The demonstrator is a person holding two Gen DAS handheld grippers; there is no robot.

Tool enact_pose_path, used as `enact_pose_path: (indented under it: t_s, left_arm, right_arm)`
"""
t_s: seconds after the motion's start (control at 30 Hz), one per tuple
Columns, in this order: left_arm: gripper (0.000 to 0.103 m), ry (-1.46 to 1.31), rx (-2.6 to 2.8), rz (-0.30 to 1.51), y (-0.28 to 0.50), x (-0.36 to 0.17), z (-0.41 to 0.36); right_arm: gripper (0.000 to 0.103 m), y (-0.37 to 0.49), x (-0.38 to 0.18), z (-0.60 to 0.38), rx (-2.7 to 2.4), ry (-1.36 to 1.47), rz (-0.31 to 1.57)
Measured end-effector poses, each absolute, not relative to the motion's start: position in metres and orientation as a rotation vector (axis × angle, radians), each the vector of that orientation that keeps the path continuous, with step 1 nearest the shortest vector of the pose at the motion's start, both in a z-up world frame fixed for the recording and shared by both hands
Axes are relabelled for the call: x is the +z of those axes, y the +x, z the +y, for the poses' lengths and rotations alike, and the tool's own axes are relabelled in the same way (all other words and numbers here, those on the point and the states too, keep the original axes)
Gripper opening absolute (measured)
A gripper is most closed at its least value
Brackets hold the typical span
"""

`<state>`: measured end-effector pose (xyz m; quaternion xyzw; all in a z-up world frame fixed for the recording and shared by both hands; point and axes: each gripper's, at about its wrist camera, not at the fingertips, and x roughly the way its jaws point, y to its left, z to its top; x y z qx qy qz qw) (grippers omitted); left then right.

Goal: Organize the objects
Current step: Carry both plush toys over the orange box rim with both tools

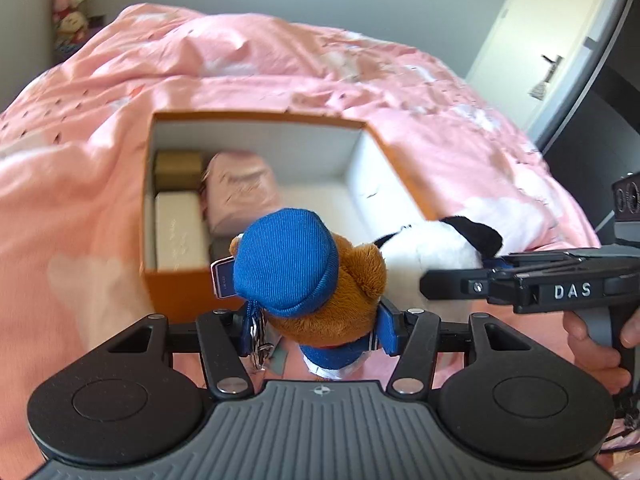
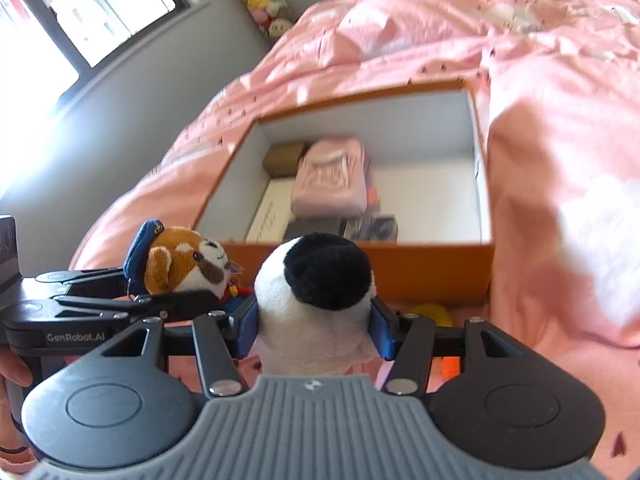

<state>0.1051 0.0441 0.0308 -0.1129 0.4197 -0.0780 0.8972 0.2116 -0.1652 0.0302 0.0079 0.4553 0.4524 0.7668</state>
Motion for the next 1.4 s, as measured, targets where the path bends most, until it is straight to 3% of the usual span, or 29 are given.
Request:
enact_pose_path:
  t_s: [0.33,0.77,1.07,1.4]
  left_arm:
    - [0.064,-0.161,-0.409,0.944,0.209,0.055,0.031]
    - [0.064,-0.106,-0.502,1.182,0.345,-0.025,0.048]
    - [0.066,-0.015,-0.574,1.187,0.371,-0.042,0.051]
    - [0.078,-0.014,-0.537,1.156,0.366,-0.054,0.058]
  right_arm:
    - [0.058,0.282,0.074,-0.159,0.85,0.113,0.885]
    - [0.058,0.383,0.031,-0.086,0.752,-0.01,1.019]
    - [0.059,0.396,0.007,-0.052,0.725,-0.173,1.026]
    - [0.064,0.396,-0.002,-0.034,0.745,-0.259,0.995]
